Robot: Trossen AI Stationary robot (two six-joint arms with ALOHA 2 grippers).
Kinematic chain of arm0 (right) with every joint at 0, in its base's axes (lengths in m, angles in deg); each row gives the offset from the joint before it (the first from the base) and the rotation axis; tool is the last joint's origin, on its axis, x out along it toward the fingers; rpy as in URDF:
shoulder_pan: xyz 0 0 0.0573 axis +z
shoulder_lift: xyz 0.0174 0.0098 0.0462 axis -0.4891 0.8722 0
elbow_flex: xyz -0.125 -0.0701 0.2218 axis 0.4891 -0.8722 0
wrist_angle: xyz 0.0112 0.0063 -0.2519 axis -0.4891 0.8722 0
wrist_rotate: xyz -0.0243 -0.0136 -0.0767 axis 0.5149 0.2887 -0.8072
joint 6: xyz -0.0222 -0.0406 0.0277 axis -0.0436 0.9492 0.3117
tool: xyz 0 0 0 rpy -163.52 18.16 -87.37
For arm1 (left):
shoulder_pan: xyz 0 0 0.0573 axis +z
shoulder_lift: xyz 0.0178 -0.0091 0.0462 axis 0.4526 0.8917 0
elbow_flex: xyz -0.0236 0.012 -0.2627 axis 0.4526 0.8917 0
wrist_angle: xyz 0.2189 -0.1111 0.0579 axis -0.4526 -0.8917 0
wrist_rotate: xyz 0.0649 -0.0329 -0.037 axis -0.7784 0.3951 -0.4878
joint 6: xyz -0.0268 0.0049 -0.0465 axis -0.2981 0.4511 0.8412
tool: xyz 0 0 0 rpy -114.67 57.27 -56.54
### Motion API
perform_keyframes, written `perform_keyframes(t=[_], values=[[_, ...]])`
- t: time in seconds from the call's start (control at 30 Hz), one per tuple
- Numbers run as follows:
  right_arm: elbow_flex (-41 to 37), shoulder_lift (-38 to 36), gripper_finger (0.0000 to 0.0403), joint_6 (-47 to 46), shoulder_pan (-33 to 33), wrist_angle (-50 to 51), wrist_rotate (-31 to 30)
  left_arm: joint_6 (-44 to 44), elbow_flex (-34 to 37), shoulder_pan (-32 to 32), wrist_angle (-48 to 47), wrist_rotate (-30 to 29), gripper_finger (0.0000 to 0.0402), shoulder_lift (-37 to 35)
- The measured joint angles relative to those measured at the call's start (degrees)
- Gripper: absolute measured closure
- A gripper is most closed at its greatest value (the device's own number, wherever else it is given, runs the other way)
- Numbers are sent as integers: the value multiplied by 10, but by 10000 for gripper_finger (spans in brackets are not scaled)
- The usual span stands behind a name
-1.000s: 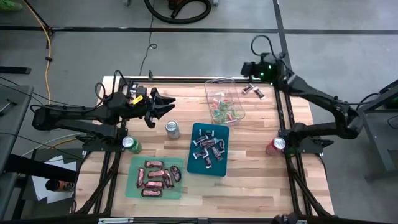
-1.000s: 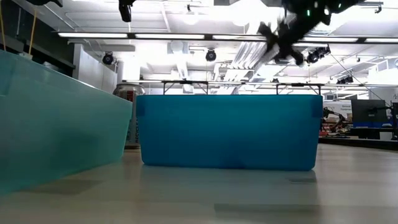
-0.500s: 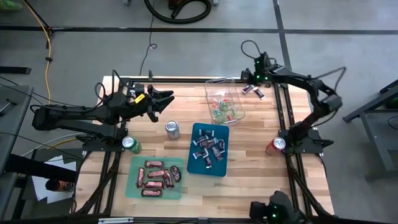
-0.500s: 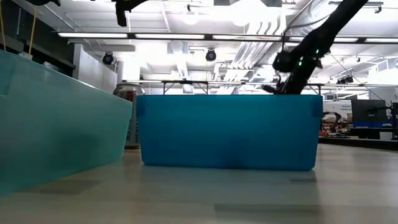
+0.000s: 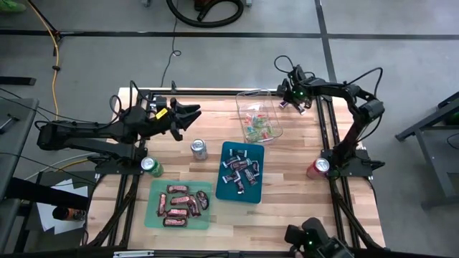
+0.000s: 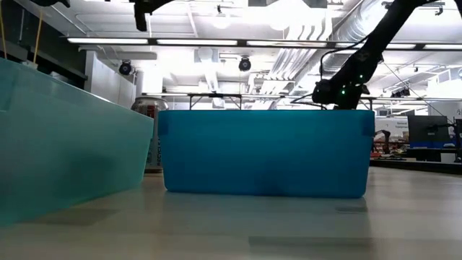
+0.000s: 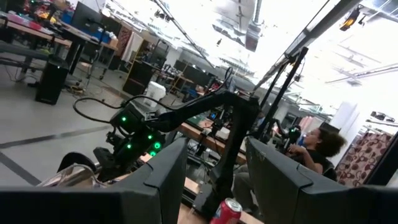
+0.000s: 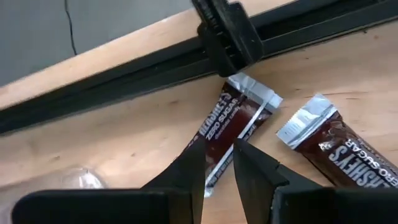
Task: Sort candy
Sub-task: Put the brown-white chocolate into the blue bin
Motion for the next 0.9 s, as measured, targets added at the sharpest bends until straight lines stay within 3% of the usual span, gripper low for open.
perform_keyframes(t=[0.27,0.7,0.9], values=[[2,27,327,-46,0,-27,-3,15,0,0,-26,0,250,0],[2,35,328,-14,6,-17,-12,15,0,0,-28,0,250,0],[2,35,393,23,10,-7,-16,15,0,0,-30,0,250,0]])
